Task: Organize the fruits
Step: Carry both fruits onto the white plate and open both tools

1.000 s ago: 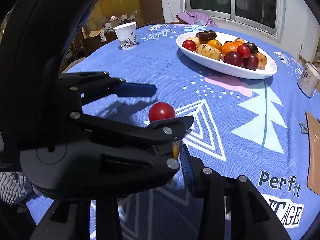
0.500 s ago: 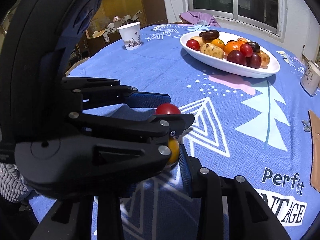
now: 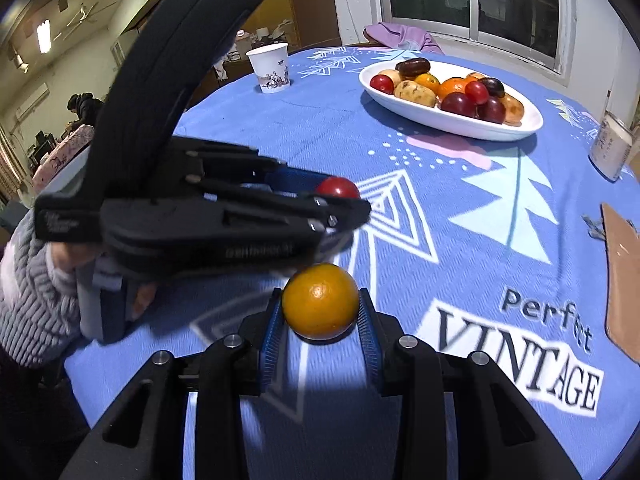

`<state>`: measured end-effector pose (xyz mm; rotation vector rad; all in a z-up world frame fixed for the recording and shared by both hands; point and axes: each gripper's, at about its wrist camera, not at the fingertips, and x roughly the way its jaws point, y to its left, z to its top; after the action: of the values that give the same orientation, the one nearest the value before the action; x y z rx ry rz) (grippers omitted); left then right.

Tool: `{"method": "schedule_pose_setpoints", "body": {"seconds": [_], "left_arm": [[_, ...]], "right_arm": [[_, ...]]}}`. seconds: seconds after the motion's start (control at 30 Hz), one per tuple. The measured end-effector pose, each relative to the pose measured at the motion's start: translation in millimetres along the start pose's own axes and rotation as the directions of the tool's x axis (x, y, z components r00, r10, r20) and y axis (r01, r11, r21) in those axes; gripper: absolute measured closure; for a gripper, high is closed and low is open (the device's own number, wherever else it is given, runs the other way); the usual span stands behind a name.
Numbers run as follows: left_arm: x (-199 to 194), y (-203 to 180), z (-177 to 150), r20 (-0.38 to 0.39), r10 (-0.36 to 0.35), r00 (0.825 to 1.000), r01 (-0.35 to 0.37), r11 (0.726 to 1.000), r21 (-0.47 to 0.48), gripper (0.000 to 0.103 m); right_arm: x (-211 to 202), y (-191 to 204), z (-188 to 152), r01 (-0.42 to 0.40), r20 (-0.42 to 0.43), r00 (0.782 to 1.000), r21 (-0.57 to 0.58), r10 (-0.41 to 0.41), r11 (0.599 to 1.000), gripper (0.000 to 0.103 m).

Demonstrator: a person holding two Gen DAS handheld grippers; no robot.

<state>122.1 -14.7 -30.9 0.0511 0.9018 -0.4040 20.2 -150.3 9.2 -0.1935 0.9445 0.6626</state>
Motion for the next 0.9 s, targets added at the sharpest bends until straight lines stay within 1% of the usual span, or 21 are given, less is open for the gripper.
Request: {"method": "schedule_pose_setpoints", "body": {"seconds": [0.07, 0.13, 0.17, 0.2, 0.23, 0.33, 0.43, 0.53, 0.6, 0.77, 0.83, 0.9], "left_arm": [[-8.1, 3.3, 8.7, 0.040, 0.025, 0.999, -0.025, 1.000, -0.013, 0.071], [-14.4, 9.8, 25.5, 0.066, 0.038, 0.997, -0.037, 0.999, -0.022, 0.071], [-16.9, 12.8, 34.6, 0.085, 0.057, 0.995, -0.055, 0.998, -0.025, 0.071], [-19.4, 16.7, 50.3, 0.108, 0.084, 0.991, -0.082, 0.996, -0.026, 0.071], [-20.5, 20.2, 63.7, 0.126, 0.102, 0.987, -0.099, 0.995, -0.029, 0.071], [-16.9, 32.9, 105.7, 0.162, 0.157, 0.974, -0.149, 0.987, -0.057, 0.071], [5.3, 45.4, 140.3, 0.157, 0.219, 0.963, -0.210, 0.975, -0.074, 0.071], [30.8, 60.2, 155.4, 0.134, 0.261, 0.956, -0.249, 0.964, -0.097, 0.071], [46.4, 71.4, 160.2, 0.112, 0.269, 0.956, -0.255, 0.959, -0.125, 0.071], [71.4, 88.3, 159.8, 0.085, 0.281, 0.956, -0.267, 0.952, -0.152, 0.071], [73.0, 86.5, 157.2, 0.105, 0.300, 0.948, -0.283, 0.947, -0.149, 0.070], [74.5, 84.7, 157.0, 0.114, 0.304, 0.946, -0.287, 0.947, -0.147, 0.064]], "right_arm": [[-9.5, -9.0, 2.4, 0.010, 0.019, 1.000, 0.015, -0.010, 1.000, 0.066], [-21.1, -23.9, 16.1, 0.041, 0.057, 0.997, 0.037, -0.043, 0.998, 0.066], [-27.2, -33.7, 28.5, 0.062, 0.086, 0.994, 0.057, -0.067, 0.996, 0.066], [-31.1, -40.4, 38.1, 0.075, 0.110, 0.990, 0.071, -0.083, 0.995, 0.066], [-36.2, -51.8, 56.9, 0.094, 0.148, 0.983, 0.095, -0.107, 0.991, 0.066], [-35.5, -76.2, 102.4, 0.145, 0.211, 0.962, 0.144, -0.174, 0.979, 0.066], [-11.5, -97.4, 147.6, 0.188, 0.219, 0.949, 0.182, -0.226, 0.965, 0.066], [21.1, -113.9, 181.6, 0.235, 0.203, 0.940, 0.194, -0.274, 0.952, 0.066], [41.0, -120.8, 197.5, 0.261, 0.193, 0.935, 0.193, -0.297, 0.946, 0.066], [75.6, -136.8, 214.9, 0.275, 0.147, 0.940, 0.215, -0.309, 0.937, 0.066], [83.5, -140.5, 217.9, 0.294, 0.133, 0.936, 0.216, -0.326, 0.931, 0.066], [90.4, -138.8, 220.5, 0.322, 0.129, 0.928, 0.189, -0.348, 0.928, 0.066]]}}
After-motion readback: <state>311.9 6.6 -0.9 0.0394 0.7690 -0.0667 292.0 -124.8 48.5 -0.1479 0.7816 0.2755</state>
